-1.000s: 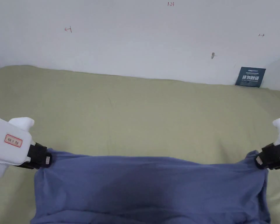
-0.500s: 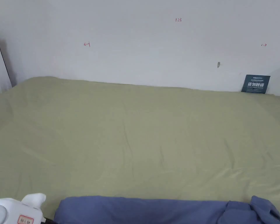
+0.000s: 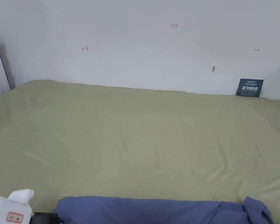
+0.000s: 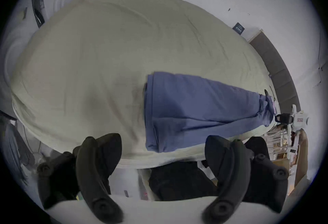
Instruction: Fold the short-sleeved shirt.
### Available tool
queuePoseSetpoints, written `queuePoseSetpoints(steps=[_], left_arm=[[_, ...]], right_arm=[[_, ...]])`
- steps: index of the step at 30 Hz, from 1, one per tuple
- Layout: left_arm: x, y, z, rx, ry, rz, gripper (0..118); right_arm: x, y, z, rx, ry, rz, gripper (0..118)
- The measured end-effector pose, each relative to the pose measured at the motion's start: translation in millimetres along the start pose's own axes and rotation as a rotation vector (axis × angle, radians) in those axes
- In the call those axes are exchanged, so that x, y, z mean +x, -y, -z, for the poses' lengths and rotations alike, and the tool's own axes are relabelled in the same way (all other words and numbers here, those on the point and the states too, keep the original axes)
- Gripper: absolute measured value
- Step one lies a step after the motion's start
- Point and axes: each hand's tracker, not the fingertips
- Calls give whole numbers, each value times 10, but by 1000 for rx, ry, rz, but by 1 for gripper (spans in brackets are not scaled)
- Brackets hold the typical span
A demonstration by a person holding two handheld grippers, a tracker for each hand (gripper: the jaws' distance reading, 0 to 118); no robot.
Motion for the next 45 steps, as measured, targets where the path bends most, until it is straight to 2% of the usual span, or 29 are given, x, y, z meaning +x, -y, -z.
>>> queuePoseSetpoints(steps=[4,5,6,7,8,9,11,16,19,21,27,29,30,32,34,35,36,37,38,39,40,43,45], left_arm=[[227,-119,-256,62,-34,54,100],[283,-143,-287,81,-33,59,93],[327,-158,-304,94,-29,60,81],[382,-164,-321,116,-28,63,61],[416,-160,-314,143,-29,70,20],[448,-152,-300,158,-30,69,0],[485,-110,-272,199,17,51,0],[326,-23,-141,176,67,31,0],[144,-16,-98,139,100,24,0],[-47,-41,-33,91,161,-34,0],[-558,-151,218,82,406,-85,0],[-712,-151,310,106,427,-48,0],[-776,-161,351,91,460,-54,0],[-895,-213,451,40,436,-155,0],[-938,-230,507,57,425,-128,0],[-963,-237,540,61,429,-126,0],[-976,-222,549,60,436,-131,10],[-994,-226,580,59,444,-141,40],[-1013,-236,613,62,441,-145,98],[-1019,-247,651,53,439,-162,118],[-1050,-216,717,9,448,-201,118],[-1064,-161,829,1,627,-257,118],[-1058,-108,938,-13,652,-276,118]], right_arm=[[-142,-117,-236,35,-73,25,86],[-192,-138,-272,53,-87,23,76],[-234,-152,-288,61,-96,7,57],[-315,-158,-308,70,-91,-5,27],[-374,-158,-305,79,-88,-8,0],[-422,-164,-273,82,-77,-12,0],[-496,-100,-251,100,-86,20,0],[-655,-9,-190,110,-131,25,0],[-755,18,-197,114,-145,7,0],[-796,17,-182,109,-152,-14,0],[-931,-72,-90,87,-169,-54,0],[-957,-93,-100,87,-186,-67,0],[-980,-98,-118,85,-189,-92,0],[-1015,-115,-168,85,-176,-131,0],[-1038,-131,-215,85,-167,-151,0],[-1048,-141,-239,89,-166,-155,0],[-1045,-153,-250,91,-170,-157,0],[-1046,-172,-252,89,-174,-161,0],[-1053,-188,-249,88,-170,-156,0],[-1046,-193,-243,89,-168,-155,0],[-1044,-206,-232,88,-167,-157,0],[-1038,-219,-189,84,-171,-141,0],[-1042,-217,-155,81,-183,-128,0]])
